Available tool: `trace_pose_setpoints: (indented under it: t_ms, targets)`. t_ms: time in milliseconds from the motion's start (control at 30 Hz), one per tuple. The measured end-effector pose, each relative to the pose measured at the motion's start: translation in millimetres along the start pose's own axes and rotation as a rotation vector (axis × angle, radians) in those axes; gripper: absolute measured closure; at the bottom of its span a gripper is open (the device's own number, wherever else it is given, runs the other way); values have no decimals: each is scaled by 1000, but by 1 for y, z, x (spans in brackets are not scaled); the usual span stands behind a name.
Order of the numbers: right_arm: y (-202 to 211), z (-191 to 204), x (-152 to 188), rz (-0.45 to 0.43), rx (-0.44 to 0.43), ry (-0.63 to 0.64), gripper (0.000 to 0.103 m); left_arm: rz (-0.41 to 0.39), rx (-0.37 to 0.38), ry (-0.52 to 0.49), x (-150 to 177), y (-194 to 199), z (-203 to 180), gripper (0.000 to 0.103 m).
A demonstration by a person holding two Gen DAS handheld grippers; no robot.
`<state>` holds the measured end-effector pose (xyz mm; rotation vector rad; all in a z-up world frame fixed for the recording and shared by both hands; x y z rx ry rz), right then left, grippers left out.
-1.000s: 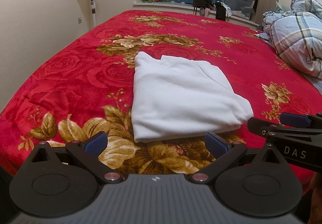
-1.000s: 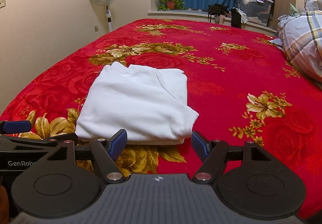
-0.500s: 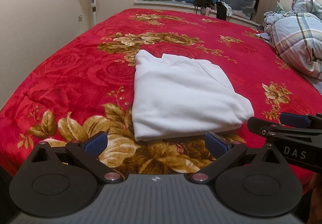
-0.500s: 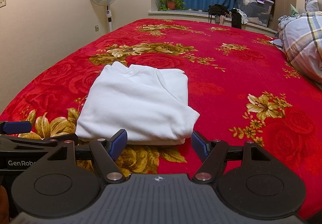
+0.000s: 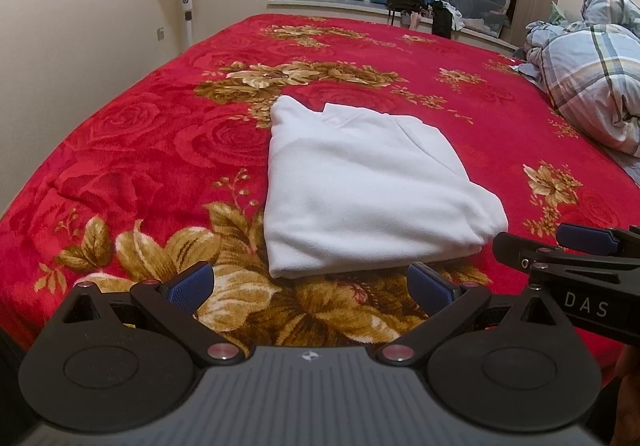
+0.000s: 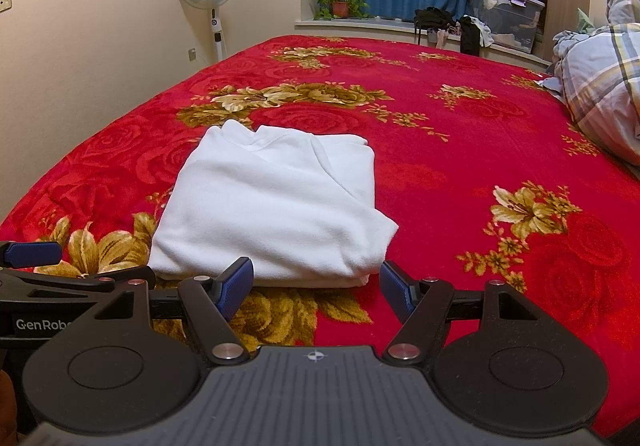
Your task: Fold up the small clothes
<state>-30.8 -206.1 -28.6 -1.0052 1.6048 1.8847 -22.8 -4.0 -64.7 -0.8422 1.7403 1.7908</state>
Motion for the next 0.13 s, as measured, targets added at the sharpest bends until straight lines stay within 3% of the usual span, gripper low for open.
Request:
trace_pose_setpoints:
  t_ms: [133]
  targets:
    - [0, -1, 0, 1, 0, 2, 32, -1, -3, 0, 0, -2, 1, 0]
Point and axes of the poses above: each gripper's, at about its wrist camera, not at the fingertips, and y roughly against the way its jaws point, z to its left, x to its underside, the point moved 6 cm from there along -y, roughly the way its jaws point, and after that the axes turned 1 degree about z, right-handed, at the moved point
